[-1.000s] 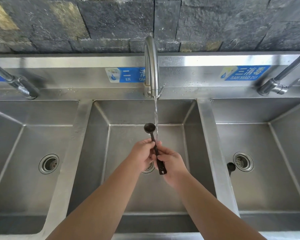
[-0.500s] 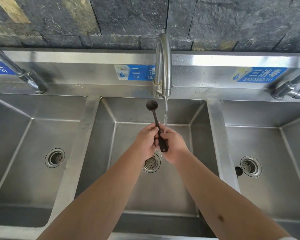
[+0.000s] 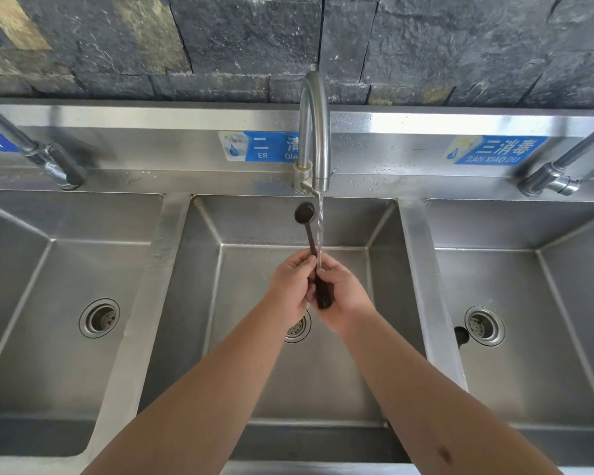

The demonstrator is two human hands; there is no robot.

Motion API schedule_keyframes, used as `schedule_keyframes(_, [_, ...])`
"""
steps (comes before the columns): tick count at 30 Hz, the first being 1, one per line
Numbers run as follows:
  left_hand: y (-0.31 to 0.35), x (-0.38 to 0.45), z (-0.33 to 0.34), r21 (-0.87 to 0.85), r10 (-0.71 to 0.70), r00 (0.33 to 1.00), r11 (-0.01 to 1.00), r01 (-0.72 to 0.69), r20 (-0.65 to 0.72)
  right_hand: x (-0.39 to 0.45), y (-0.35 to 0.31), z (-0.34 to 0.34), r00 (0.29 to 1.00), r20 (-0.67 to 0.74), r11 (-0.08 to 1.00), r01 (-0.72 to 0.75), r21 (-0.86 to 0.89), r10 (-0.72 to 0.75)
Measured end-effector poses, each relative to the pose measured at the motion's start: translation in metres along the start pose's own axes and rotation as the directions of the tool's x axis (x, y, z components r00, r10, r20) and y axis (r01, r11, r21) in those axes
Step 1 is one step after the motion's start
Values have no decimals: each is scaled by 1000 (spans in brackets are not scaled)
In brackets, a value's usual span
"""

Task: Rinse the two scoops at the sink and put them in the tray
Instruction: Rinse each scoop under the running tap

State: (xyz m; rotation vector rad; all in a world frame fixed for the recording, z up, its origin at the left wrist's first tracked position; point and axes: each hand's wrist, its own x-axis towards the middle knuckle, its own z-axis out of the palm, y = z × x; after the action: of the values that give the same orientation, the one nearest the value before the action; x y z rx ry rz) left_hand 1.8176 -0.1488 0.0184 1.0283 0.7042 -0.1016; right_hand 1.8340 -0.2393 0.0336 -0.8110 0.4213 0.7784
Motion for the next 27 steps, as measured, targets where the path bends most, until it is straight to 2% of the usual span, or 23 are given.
schedule_keyframes(3, [-16, -11, -5, 164, 57, 998, 985, -56, -3, -24, 14, -15, 999, -48, 999, -1, -43, -1])
schedule_keyframes(5, [-26, -19, -7, 211, 57, 998, 976, -51, -20, -38, 25, -24, 987, -130, 976, 60, -212, -89])
schedule_keyframes(6, [-31, -22, -8, 223, 47, 999, 974, -41, -23, -44, 29, -28, 972, -171, 930, 90, -356, -159])
schedule_keyframes(8, [-38, -28, -9, 213, 16, 999, 977, -8, -36, -53, 38, -35, 935, -199, 742, 92, -664, -294])
schedule_keyframes(10, [-42, -34, -9, 164, -33, 998, 986, 40, -50, -61, 45, -39, 924, -192, 621, 60, -782, -331])
schedule_keyframes(15, [-47, -43, -12, 135, -82, 997, 987, 83, -10, -78, 56, -46, 903, -269, 605, -12, -796, -336])
schedule_keyframes(21, [-45, -33, -18, -87, -120, 993, 989, 118, -18, -97, 69, -53, 897, -351, 749, -34, -662, -270])
schedule_keyframes(27, [-41, -26, -22, -106, -123, 992, 987, 120, -22, -103, 70, -52, 930, -318, 869, 5, -495, -186])
